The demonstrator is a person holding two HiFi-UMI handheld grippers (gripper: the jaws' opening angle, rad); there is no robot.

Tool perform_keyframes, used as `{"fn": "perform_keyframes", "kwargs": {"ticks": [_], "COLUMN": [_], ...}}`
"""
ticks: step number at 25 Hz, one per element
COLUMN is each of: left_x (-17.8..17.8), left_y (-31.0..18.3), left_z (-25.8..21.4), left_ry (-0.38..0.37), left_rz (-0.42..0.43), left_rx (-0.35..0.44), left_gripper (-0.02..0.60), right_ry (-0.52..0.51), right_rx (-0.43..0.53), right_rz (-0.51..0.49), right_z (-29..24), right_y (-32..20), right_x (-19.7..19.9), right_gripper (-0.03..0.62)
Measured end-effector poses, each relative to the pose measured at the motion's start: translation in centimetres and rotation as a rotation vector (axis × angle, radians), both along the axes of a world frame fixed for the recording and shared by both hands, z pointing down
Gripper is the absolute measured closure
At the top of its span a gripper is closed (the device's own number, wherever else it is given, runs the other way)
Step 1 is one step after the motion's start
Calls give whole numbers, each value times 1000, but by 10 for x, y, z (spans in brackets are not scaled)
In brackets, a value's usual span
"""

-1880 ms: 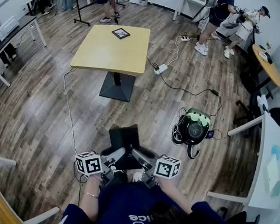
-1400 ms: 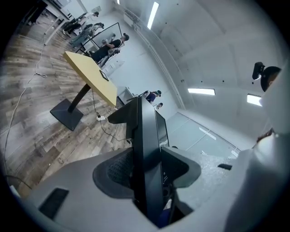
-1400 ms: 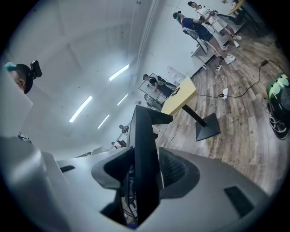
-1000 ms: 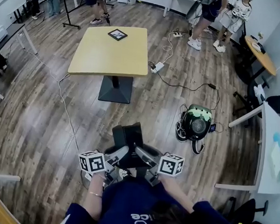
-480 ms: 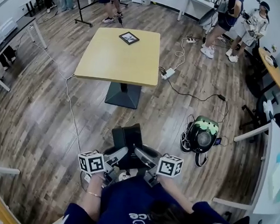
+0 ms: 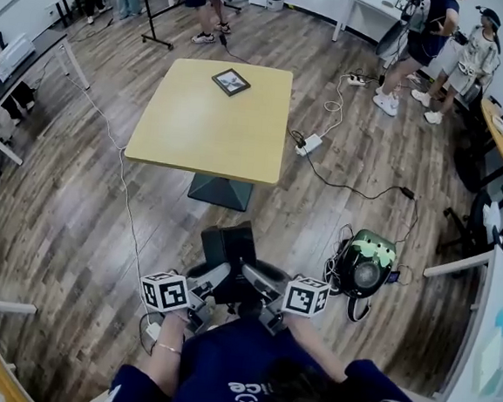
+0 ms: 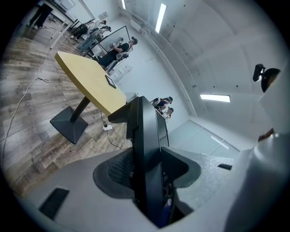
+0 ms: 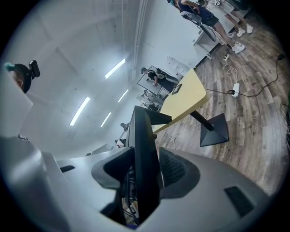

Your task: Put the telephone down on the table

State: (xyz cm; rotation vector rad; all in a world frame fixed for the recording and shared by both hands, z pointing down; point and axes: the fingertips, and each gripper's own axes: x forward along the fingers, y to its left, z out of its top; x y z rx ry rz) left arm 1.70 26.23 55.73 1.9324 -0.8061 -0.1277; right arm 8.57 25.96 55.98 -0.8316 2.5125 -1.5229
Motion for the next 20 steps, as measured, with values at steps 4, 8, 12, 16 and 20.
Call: {"fn": "perform_keyframes", "kwargs": {"ticks": [4,8,12,16,20], "left_x": [18,33,44,50,52], "left_y": [-33,-60,-79,-98,-114], "left_z": [2,3,6,8,9], "left_ry": [0,-5,-11,-5,0], "left_rz": [-27,-47,-68,-64,-53], "left_rx": [-8,-13,-20,-28,-31], "left_gripper": [391,391,391,391,391], "right_ry": [-3,-5,0,-1,1], "right_rx": [-10,-13,-15,-22,-28], "right_rz": [-13,-31,-49,-43,-28], "right_z": [3,5,6,8,9], "right_y": [-34,-62,-83,-101,-116], "right_x": [17,32,45,50,52], "right_gripper": [393,393,393,393,393]}}
